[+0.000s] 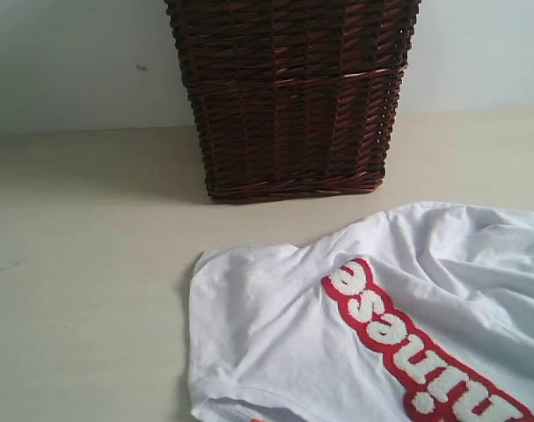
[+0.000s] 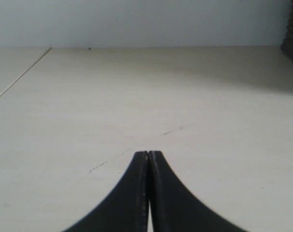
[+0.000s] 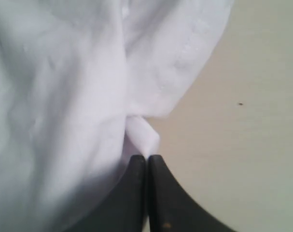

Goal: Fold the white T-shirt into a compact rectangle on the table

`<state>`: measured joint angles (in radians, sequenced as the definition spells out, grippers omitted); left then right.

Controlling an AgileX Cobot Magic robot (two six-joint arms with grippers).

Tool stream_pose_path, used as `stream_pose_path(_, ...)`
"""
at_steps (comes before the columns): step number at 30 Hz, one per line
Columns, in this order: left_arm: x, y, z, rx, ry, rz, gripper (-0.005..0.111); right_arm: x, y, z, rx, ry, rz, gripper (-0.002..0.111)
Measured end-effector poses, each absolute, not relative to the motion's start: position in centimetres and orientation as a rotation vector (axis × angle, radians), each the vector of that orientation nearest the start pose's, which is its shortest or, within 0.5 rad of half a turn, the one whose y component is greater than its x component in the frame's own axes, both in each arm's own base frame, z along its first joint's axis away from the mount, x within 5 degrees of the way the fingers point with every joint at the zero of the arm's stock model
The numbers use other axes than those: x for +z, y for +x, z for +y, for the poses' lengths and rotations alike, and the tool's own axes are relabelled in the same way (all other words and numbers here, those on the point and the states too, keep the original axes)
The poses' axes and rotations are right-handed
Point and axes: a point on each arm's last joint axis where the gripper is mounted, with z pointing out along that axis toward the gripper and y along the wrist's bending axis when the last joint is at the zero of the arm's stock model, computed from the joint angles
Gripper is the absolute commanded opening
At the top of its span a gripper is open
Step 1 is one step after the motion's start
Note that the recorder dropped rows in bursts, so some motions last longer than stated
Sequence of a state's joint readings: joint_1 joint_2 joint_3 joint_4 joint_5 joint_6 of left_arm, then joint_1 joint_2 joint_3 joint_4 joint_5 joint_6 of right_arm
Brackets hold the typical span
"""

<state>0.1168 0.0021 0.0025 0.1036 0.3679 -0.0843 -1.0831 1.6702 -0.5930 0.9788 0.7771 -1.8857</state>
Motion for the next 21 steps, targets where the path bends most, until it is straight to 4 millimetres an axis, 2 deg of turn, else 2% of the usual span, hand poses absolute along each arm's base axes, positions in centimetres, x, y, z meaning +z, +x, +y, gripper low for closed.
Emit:
stream_pose_path(3, 17.9, 5.2, 1.0, 0.124, -0.123, 1.852, 0.000, 15.1, 14.8, -17.4, 0.178, -0.058, 2.568, 0.000)
stream_pose_path(8, 17.9, 5.2, 1.0, 0.124, -0.123, 1.852, 0.000, 17.7, 13.4, -16.7, 0.053, -0.050, 2.649, 0.000)
stream_pose_path(14, 17.9, 5.2, 1.0, 0.124, -0.123, 1.852, 0.000, 20.1, 11.0, -14.8, 0.026, -0.020, 2.798, 0.002)
stream_pose_path(16, 17.9, 5.2, 1.0, 0.124, -0.123, 1.852, 0.000, 20.6, 10.4, -13.9, 0.077, -0.048, 2.836, 0.013)
stream_pose_path(21, 17.9, 5.2, 1.0, 0.124, -0.123, 1.852, 0.000, 21.3, 9.9, -12.7, 0.150, -0.112, 2.844, 0.049)
